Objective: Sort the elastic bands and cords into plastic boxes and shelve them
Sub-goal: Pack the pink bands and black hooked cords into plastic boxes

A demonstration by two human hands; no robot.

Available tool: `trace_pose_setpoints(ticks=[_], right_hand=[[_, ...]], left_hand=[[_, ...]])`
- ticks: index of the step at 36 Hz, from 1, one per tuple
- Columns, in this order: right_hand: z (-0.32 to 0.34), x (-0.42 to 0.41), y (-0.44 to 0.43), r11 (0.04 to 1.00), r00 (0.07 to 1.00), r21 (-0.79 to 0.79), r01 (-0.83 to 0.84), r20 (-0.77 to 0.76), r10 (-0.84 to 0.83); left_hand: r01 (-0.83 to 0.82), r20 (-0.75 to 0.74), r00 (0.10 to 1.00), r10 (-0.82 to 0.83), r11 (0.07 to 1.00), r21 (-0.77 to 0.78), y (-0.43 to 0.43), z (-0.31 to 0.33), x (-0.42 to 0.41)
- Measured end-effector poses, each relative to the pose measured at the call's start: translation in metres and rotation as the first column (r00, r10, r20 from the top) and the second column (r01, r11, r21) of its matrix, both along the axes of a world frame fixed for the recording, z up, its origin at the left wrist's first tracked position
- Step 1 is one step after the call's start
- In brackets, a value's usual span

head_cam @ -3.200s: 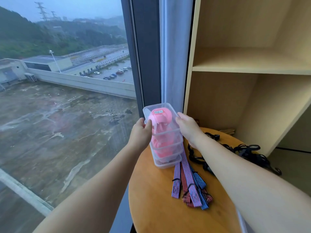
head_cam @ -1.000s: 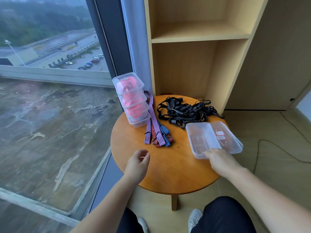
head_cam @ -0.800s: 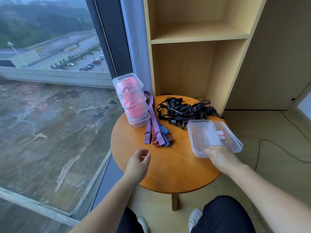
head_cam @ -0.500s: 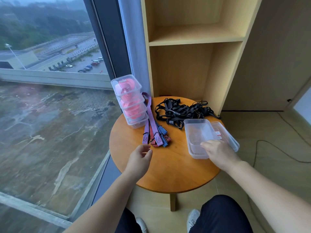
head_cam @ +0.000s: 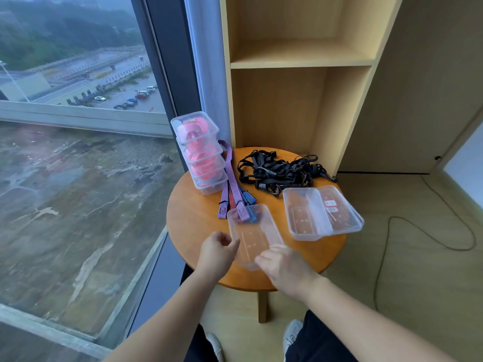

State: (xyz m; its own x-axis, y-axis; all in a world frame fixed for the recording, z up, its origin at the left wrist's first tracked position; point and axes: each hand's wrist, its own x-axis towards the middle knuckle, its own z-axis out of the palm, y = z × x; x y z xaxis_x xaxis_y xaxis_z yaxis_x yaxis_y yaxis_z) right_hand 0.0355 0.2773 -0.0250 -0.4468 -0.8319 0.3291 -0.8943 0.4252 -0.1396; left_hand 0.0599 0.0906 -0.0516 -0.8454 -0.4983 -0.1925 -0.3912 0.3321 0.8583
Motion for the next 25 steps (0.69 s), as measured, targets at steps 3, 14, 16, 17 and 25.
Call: trace_pose_setpoints(ticks=[3, 14, 16, 17, 25], right_hand=[[0.0, 0.002, -0.002, 1.0, 1.0, 0.031, -0.004, -0.006, 0.004], [-0.009, 0.003, 0.005, 0.986, 0.998, 0.153, -0.061, 0.019, 0.059], [-0.009, 0.002, 0.008, 0.983, 0.999, 0.178, -0.046, 0.024, 0.043], [-0.01, 0.002, 0.009, 0.98, 0.999, 0.195, -0.04, 0.04, 0.033], [-0.012, -0.008, 0.017, 0.954, 0.991, 0.299, 0.023, 0.12, -0.062]], left_hand=[[-0.026, 0.021, 0.999, 0.025, 0.998, 0.055, 0.001, -0.004, 0.003], [-0.023, 0.08, 0.997, 0.015, 0.994, 0.105, -0.002, -0.02, 0.01], [-0.02, 0.095, 0.995, 0.011, 0.995, 0.093, -0.002, -0.022, 0.009], [-0.017, 0.102, 0.995, 0.008, 0.996, 0.084, -0.002, -0.023, 0.009], [0.004, 0.137, 0.991, -0.005, 1.0, 0.008, -0.001, -0.028, 0.004]])
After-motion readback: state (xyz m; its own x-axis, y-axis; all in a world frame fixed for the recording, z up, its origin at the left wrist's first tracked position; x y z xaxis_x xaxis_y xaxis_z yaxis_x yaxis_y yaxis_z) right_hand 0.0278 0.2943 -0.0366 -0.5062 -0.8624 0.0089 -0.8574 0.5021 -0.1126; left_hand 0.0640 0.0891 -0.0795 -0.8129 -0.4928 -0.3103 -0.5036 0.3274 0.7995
